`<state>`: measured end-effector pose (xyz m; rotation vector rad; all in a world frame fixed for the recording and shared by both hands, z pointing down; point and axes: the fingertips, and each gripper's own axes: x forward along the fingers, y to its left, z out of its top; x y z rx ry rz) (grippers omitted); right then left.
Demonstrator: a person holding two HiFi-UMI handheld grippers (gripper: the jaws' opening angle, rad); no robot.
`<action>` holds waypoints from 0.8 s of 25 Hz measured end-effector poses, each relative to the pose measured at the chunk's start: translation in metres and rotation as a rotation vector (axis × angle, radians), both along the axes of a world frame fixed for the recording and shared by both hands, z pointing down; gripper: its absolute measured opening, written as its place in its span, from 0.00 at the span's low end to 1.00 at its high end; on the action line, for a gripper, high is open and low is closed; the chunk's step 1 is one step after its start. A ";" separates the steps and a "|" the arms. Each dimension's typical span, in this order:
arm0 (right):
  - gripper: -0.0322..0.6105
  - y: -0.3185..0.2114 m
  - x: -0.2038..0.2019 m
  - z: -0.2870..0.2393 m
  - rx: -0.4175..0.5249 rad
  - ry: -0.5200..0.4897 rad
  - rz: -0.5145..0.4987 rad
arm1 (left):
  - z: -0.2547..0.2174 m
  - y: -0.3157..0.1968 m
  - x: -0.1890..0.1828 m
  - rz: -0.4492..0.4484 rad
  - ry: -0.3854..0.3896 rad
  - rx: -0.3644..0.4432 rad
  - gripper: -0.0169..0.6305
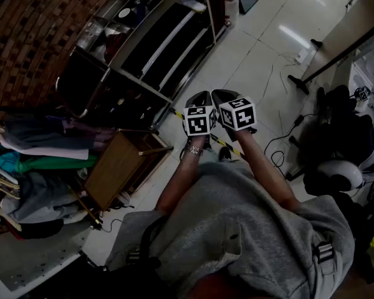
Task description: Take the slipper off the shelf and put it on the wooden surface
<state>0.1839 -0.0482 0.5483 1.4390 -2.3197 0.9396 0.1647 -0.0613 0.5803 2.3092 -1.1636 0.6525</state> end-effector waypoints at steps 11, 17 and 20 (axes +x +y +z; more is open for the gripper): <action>0.05 -0.101 0.013 0.033 -0.044 0.019 0.024 | 0.025 -0.108 0.008 0.008 0.026 -0.022 0.03; 0.05 -0.225 0.044 0.027 -0.034 0.083 0.096 | 0.015 -0.235 0.031 0.037 0.062 0.005 0.03; 0.05 -0.277 0.060 0.017 -0.020 0.105 0.131 | 0.005 -0.284 0.042 0.049 0.072 0.016 0.03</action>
